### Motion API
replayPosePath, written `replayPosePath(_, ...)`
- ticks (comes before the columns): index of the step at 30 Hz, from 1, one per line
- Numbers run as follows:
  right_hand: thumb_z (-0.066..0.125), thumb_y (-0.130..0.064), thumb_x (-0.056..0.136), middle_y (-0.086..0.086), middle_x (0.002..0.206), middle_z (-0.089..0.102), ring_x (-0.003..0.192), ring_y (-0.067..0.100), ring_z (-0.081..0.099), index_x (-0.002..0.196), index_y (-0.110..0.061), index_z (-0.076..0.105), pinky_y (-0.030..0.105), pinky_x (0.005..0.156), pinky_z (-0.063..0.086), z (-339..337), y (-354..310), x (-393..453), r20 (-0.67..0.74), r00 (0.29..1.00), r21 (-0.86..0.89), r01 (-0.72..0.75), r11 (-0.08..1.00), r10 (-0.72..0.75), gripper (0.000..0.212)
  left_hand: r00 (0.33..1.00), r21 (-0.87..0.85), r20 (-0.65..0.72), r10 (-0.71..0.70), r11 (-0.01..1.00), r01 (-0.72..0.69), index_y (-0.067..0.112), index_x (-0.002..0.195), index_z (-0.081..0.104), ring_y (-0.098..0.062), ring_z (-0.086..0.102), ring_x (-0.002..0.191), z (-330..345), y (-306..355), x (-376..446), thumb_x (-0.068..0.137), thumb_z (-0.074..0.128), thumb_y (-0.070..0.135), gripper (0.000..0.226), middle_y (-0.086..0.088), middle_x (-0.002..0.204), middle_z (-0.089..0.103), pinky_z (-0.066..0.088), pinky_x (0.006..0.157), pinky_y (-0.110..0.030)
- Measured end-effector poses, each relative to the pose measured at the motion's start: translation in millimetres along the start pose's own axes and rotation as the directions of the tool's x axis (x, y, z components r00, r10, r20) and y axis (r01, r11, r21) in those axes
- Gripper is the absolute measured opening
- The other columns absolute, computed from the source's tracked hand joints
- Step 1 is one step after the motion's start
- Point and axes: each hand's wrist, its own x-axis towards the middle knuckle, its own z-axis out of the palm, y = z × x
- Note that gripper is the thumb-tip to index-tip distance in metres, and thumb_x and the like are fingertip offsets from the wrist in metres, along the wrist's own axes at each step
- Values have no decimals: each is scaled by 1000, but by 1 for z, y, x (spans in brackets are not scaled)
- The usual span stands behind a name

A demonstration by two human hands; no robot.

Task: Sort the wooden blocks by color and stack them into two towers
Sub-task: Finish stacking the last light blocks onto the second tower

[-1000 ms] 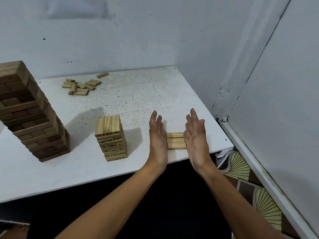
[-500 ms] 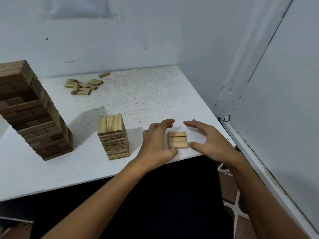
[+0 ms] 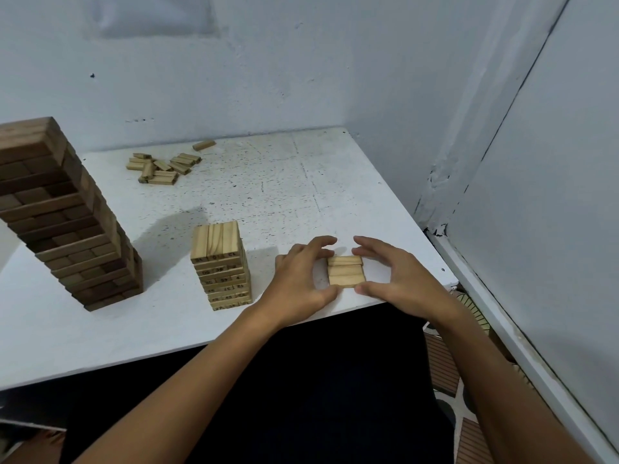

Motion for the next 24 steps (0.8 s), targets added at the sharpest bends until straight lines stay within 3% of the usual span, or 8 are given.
replayPosePath(6, 80, -17, 76, -18, 130, 59, 121, -8, 47, 139, -37, 44, 36, 120, 22, 1, -1, -1, -10, 1000, 12, 2, 1000, -2, 75, 1000, -11, 1, 0, 1000, 0, 35, 134, 44, -10, 41, 124, -3, -3, 1, 77, 76, 24, 67, 11, 125, 62, 28, 107, -37)
replayPosePath(10, 80, -19, 76, -22, 127, 59, 124, -4, 47, 133, -47, 41, 36, 119, 23, 2, -1, 0, -10, 1000, -5, 6, 1000, -6, 74, 1000, -49, -5, -5, 999, 5, 34, 132, 48, -11, 47, 120, -3, -4, 0, 72, 79, 27, 68, 19, 112, 59, 33, 107, -45)
replayPosePath(12, 80, -19, 76, -24, 126, 58, 126, -3, 46, 130, -51, 40, 37, 119, 24, 2, -1, 1, -11, 1000, -1, 7, 1000, -7, 75, 1000, -57, -11, -4, 998, 4, 32, 130, 50, -11, 51, 117, -4, -4, 0, 71, 80, 25, 67, 24, 106, 55, 35, 106, -44)
replayPosePath(18, 80, -20, 76, -24, 129, 58, 128, -2, 45, 130, -54, 38, 37, 119, 23, 3, -1, 0, -12, 1000, 6, -7, 1000, 7, 76, 1000, -70, -21, -4, 998, 2, 31, 129, 52, -13, 52, 116, -4, -7, -1, 71, 82, 24, 65, 17, 109, 59, 37, 106, -43)
replayPosePath(24, 80, -19, 76, -23, 130, 58, 127, -4, 44, 134, -50, 39, 34, 119, 22, 3, 1, 0, -7, 1000, 8, 0, 1000, 0, 77, 1000, -77, -12, -1, 997, 1, 33, 126, 53, -14, 54, 115, -3, -7, 0, 64, 72, 41, 66, 16, 109, 61, 40, 104, -42)
